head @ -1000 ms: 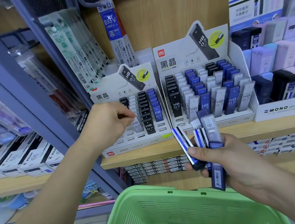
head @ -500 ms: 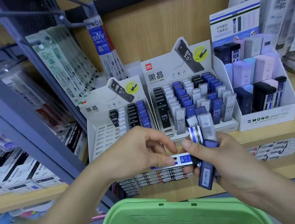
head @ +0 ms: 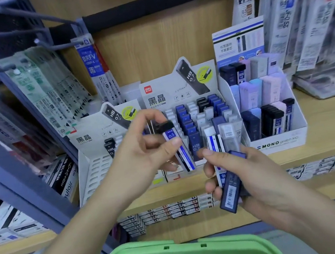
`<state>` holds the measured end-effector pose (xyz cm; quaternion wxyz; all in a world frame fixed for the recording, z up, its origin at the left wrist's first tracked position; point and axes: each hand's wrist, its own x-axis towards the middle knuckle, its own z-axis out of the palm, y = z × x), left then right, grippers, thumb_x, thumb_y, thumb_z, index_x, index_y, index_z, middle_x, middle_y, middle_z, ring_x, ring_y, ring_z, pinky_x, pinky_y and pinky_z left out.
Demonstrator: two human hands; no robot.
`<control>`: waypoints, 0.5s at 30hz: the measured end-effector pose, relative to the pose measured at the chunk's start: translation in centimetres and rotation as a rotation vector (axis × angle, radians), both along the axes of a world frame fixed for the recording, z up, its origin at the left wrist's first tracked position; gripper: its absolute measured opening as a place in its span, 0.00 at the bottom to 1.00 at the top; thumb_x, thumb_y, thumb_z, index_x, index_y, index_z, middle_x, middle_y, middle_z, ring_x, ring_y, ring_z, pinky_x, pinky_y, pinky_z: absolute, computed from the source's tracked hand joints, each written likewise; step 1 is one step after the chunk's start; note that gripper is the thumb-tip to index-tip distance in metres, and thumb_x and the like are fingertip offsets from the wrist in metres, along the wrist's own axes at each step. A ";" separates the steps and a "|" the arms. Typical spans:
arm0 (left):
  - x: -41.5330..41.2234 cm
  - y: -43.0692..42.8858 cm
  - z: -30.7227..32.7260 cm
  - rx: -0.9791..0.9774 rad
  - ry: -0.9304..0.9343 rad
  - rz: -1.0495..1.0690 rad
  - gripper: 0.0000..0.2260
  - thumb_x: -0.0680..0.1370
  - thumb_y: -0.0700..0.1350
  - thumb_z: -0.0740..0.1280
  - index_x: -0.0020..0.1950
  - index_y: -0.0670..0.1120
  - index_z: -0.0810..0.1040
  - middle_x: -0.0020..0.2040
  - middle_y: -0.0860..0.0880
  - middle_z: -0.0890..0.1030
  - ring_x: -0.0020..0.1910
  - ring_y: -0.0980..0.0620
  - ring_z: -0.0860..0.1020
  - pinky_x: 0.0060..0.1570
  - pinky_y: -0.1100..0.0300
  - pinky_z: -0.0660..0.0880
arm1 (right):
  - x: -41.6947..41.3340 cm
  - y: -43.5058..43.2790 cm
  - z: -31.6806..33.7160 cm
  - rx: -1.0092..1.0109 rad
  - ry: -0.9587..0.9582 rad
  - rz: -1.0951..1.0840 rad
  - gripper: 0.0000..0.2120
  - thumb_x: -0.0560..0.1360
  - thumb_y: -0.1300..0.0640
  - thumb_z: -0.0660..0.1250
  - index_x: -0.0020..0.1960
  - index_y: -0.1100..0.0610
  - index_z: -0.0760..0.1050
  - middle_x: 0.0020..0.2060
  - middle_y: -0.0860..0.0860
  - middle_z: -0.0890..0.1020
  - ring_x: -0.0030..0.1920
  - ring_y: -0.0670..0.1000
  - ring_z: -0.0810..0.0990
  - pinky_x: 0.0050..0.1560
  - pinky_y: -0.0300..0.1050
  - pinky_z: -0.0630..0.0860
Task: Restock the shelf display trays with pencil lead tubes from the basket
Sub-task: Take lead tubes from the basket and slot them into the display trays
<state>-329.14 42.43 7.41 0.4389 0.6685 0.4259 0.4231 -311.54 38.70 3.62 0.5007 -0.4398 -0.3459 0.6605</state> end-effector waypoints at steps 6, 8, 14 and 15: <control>5.5 3.3 3.0 0.195 0.023 0.054 0.12 0.75 0.34 0.70 0.49 0.50 0.73 0.48 0.41 0.78 0.34 0.49 0.81 0.45 0.48 0.82 | 5.7 1.4 2.5 0.096 -0.093 -0.096 0.12 0.72 0.54 0.71 0.54 0.56 0.77 0.34 0.55 0.81 0.27 0.52 0.77 0.24 0.40 0.69; 7.9 4.7 3.6 0.207 0.004 0.048 0.11 0.73 0.34 0.71 0.47 0.50 0.77 0.43 0.43 0.79 0.35 0.50 0.79 0.47 0.47 0.81 | 8.2 2.2 2.9 0.082 -0.085 -0.182 0.10 0.74 0.55 0.70 0.52 0.58 0.77 0.34 0.55 0.82 0.27 0.51 0.77 0.24 0.40 0.68; 13.9 6.8 2.7 0.211 0.075 0.003 0.08 0.76 0.35 0.69 0.44 0.48 0.80 0.36 0.53 0.80 0.35 0.49 0.80 0.50 0.46 0.80 | 15.8 4.1 3.2 0.000 0.069 -0.450 0.07 0.75 0.56 0.69 0.43 0.60 0.77 0.34 0.54 0.79 0.26 0.47 0.78 0.21 0.36 0.70; 14.7 7.0 2.4 0.211 0.110 -0.013 0.06 0.77 0.36 0.68 0.45 0.47 0.80 0.37 0.53 0.80 0.36 0.47 0.81 0.50 0.46 0.80 | 16.7 4.2 3.0 -0.014 0.076 -0.467 0.07 0.75 0.56 0.69 0.43 0.59 0.75 0.35 0.55 0.77 0.25 0.46 0.78 0.20 0.35 0.69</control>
